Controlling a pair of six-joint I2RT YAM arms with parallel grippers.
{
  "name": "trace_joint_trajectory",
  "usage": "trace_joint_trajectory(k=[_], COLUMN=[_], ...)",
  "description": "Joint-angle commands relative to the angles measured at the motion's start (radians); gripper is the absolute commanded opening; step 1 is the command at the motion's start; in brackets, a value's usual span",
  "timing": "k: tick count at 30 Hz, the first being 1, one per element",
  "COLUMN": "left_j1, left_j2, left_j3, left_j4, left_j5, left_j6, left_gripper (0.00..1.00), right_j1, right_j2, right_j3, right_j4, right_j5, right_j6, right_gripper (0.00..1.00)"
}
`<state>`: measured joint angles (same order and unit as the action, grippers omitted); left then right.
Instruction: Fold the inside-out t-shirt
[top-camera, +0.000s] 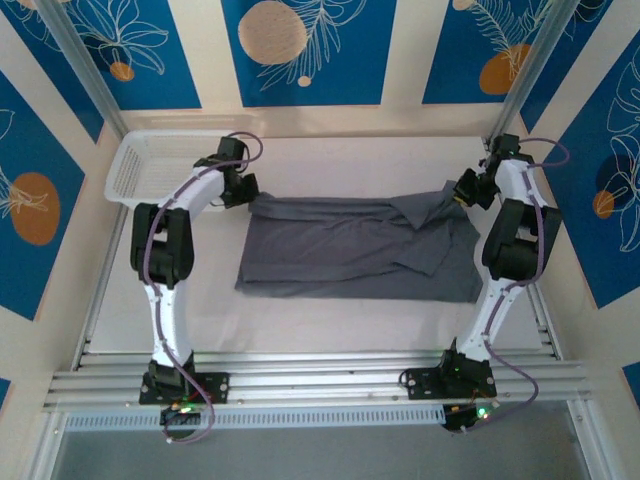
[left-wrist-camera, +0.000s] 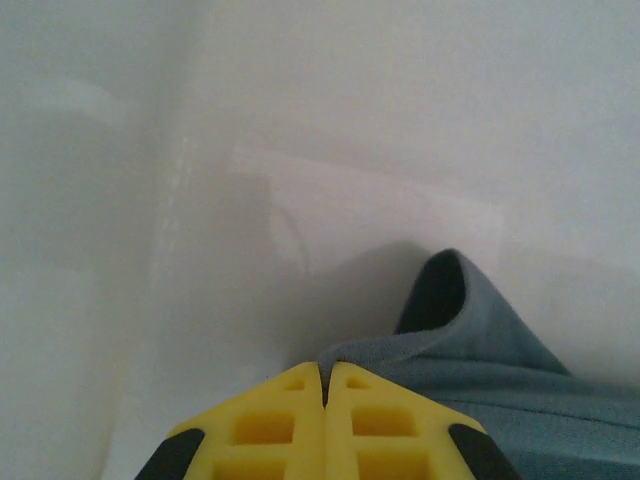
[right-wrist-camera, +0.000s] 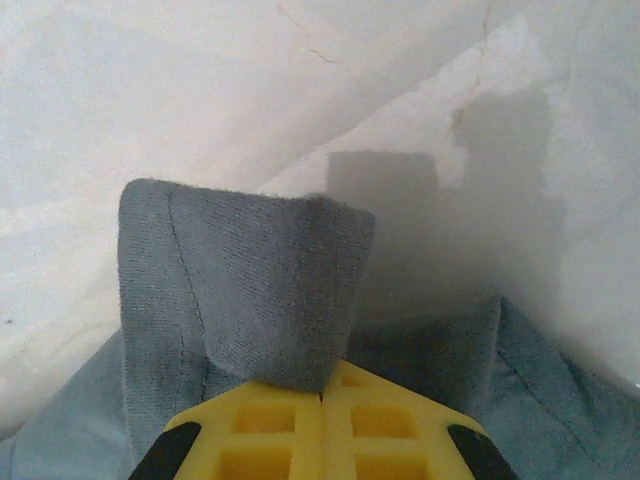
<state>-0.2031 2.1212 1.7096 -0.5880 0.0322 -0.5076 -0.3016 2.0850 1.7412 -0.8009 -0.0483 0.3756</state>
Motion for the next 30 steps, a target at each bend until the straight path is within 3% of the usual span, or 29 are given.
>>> trace_joint_trajectory(k=[1,8,14,20,24,27,30], left_j1=[0.021,0.021,0.012,0.016,0.018,0.020,0.018], left_j2=[-0.072,-0.132,-0.166,-0.157,-0.150,-0.162,-0.202], left_j3=[0.010,-0.112,-0.300,-0.377,-0.352,-0.351,-0.370], left_j4=[0.021,0.039,0.136,0.140,0.125,0.132,0.166], left_j5=[0.000,-0.007,0.103,0.035,0.014,0.054,0.110], left_j6=[-0.004,-0.030,-0.012,-0.024,-0.008,0.001,0.004], left_gripper=[0.00,0.00,0.00,0.00,0.00,0.16,0.20], right_j1=[-0.008,-0.032,-0.087,-0.080,-0.079,-0.086,-0.093], right_j2=[-0.106,-0.196,-0.215,-0.201,-0.221,-0.239,-0.289], right_j3=[-0.013,-0.178,-0.344,-0.388,-0.436,-0.438,-0.444], right_j4=[0.026,0.070,0.098,0.091,0.113,0.102,0.106], right_j5=[-0.048,-0.044,-0.024,-0.031,-0.018,0.006,0.003], right_j6=[0.038,0.116,0.150,0.160,0.200,0.217,0.223], right_gripper=[0.00,0.00,0.00,0.00,0.10,0.20,0.25])
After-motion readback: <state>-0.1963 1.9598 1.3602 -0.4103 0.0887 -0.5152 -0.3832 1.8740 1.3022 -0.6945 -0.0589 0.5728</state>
